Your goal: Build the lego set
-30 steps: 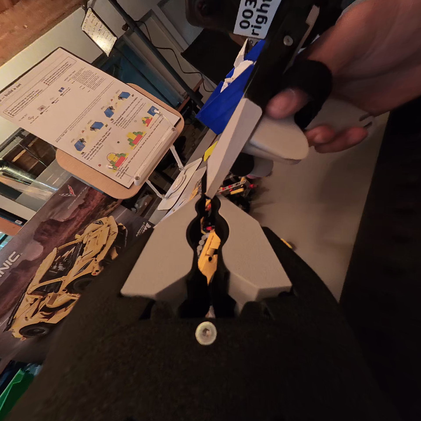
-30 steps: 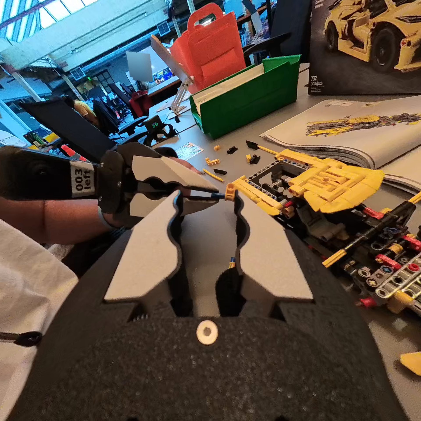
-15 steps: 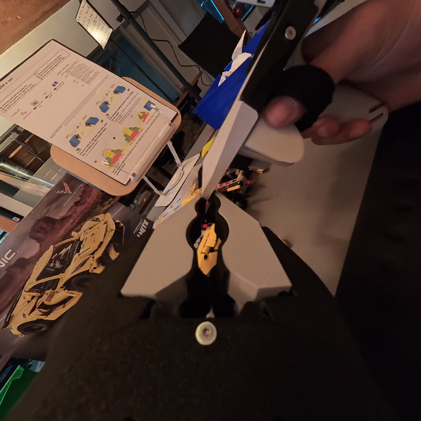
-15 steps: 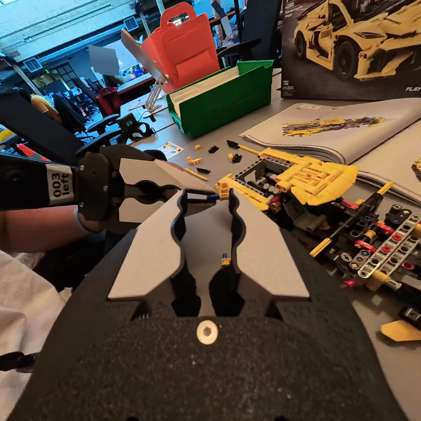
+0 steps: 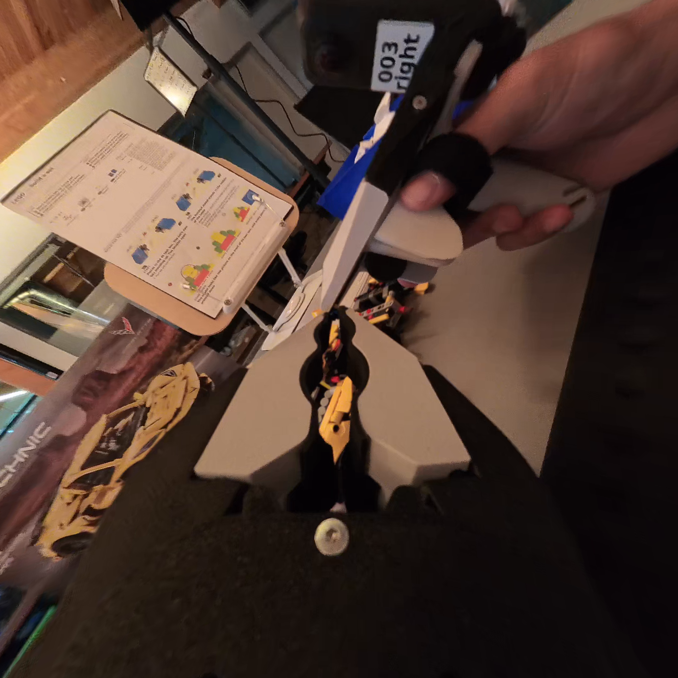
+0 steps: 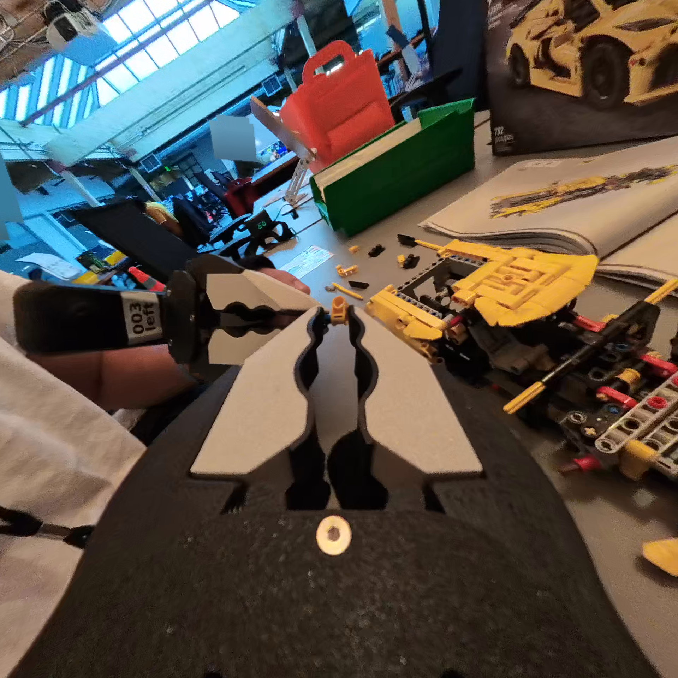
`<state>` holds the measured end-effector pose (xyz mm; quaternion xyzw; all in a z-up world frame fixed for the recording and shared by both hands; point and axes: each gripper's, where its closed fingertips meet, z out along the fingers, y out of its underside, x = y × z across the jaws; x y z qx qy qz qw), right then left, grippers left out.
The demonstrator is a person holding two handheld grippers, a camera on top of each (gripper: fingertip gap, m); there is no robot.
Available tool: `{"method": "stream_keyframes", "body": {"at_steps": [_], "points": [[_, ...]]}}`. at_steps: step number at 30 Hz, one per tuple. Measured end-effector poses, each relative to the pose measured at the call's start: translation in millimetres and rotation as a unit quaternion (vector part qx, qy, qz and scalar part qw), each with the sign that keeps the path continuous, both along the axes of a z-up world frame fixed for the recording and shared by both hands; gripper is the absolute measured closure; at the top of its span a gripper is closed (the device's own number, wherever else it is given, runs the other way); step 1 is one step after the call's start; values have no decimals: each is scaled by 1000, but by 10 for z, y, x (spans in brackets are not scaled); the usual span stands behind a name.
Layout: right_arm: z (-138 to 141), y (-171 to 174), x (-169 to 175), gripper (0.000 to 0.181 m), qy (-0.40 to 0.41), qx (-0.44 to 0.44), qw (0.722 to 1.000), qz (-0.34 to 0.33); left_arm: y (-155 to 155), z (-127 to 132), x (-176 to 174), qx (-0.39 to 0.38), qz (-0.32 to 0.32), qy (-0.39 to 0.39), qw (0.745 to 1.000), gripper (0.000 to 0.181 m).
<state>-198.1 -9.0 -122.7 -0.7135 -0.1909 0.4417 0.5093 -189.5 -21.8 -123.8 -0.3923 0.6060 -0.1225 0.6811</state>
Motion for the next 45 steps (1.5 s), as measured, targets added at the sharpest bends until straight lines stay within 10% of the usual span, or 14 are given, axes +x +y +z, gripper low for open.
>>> {"method": "stream_keyframes", "body": {"at_steps": [20, 26, 34, 39, 45], "points": [[-101, -112, -2, 162, -81, -1, 995, 57, -71, -74, 30, 61, 6, 32, 998, 178], [-132, -83, 107, 163, -161, 64, 985, 16, -11, -106, 11, -71, -26, 9, 997, 170], [-59, -73, 124, 163, -330, 210, 919, -57, 69, -22, -13, -494, -165, -61, 851, 155], [-159, -72, 49, 163, -419, 252, 870, -64, 17, 49, -34, -564, -208, -79, 795, 156], [-123, -70, -18, 163, -430, 275, 857, -73, -19, -52, -6, -583, -209, -50, 784, 171]]}}
